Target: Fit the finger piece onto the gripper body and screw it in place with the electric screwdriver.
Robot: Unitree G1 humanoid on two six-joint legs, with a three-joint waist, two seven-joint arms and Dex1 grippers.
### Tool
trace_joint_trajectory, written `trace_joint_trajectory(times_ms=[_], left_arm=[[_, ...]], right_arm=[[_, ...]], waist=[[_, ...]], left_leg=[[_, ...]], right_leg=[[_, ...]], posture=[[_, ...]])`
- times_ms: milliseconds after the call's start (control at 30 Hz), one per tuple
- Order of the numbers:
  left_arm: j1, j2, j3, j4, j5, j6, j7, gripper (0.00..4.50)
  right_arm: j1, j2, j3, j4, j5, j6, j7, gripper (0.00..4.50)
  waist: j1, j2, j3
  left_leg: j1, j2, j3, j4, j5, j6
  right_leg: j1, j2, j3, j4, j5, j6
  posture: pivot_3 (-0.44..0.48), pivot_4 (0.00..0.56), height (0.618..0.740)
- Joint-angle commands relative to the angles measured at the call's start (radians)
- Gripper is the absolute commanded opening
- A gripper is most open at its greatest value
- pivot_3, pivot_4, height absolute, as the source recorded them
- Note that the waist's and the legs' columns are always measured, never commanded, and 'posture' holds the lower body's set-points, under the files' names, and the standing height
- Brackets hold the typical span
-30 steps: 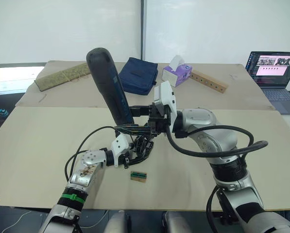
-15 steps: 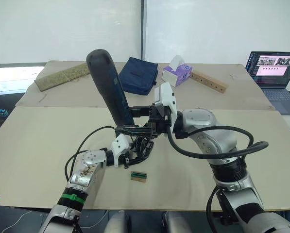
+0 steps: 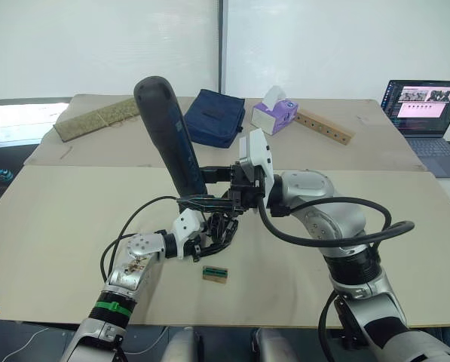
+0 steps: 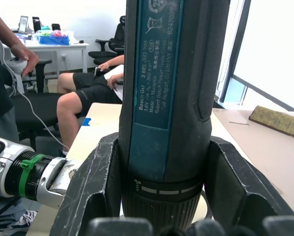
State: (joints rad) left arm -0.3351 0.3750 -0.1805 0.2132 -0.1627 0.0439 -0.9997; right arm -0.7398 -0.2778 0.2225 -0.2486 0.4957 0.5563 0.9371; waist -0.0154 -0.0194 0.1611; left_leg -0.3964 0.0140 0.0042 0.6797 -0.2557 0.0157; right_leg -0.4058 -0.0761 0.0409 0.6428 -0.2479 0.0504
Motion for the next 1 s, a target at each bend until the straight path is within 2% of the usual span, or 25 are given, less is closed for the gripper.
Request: trace_joint_trajectory(times_ms=[33,667,1000], left_arm=[[0.029,0.004,-0.028,0.026,0.009,0.031,-0.01,2.3],[0.023,0.005,-0.029,0.035,0.01,0.027,-0.015,2.3],[0.023,0.002,-0.031,0.04,0.01,0.027,-0.014,2.3]], right_arm=[[0.002,0.009,-0.014,-0.035,0.026,-0.013,-0.004,1.92],[0.019,0.008,-0.021,-0.016,0.008,-0.032,-0.011,1.92],[0.079,0.01,-0.039,0.02,-0.006,-0.127,-0.016,1.92]], waist=[[0.0,0.0,0.0],[0.0,0.0,0.0],[0.0,0.0,0.0]], left_leg=[[0.0,0.0,0.0,0.0,0.0,0.0],[0.0,0.0,0.0,0.0,0.0,0.0],[0.001,0.0,0.0,0.0,0.0,0.0]], right_leg=[[0.0,0.0,0.0,0.0,0.0,0.0],[0.0,0.0,0.0,0.0,0.0,0.0],[0.001,0.0,0.0,0.0,0.0,0.0]], posture=[[0.0,0.15,0.74],[0.0,0.15,0.74],[0.0,0.15,0.74]])
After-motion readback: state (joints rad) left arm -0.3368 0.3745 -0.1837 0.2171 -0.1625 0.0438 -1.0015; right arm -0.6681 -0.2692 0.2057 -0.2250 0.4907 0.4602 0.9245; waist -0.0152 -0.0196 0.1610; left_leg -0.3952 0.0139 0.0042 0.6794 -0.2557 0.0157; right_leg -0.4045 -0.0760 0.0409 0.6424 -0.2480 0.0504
